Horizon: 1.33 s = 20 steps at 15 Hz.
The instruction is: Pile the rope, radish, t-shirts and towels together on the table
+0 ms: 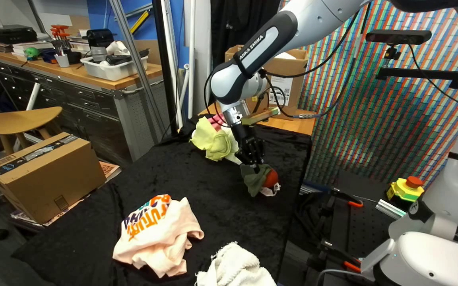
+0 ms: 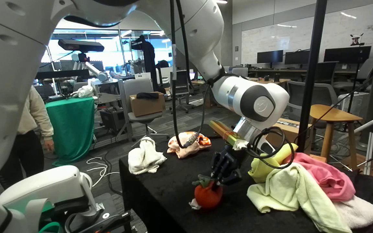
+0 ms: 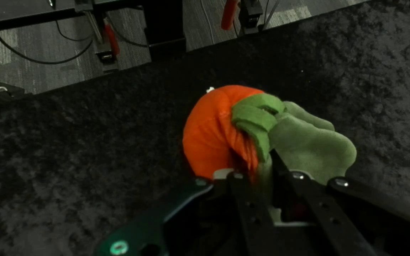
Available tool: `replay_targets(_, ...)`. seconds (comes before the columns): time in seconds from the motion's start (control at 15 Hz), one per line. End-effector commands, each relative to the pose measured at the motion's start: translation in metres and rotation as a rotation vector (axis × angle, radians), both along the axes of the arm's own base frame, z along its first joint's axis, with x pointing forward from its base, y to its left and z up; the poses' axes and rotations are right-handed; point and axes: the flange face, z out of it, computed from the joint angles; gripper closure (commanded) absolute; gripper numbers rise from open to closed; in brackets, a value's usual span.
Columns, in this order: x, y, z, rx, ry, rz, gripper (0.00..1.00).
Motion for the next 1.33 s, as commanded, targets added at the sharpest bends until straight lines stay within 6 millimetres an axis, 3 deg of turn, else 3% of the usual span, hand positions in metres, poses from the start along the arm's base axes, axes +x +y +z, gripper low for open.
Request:
replay_targets(0.0, 0.007, -0.012, 0.034, -0.036, -0.099, 0.003, 0.89)
replay_targets(0.67, 0.043, -0.049, 0.122, -0.166, -0.444, -0.195, 0.89)
replay_targets(1.27, 0.064, -0.085, 0.171, -0.302, -0.749, -0.537, 0.89)
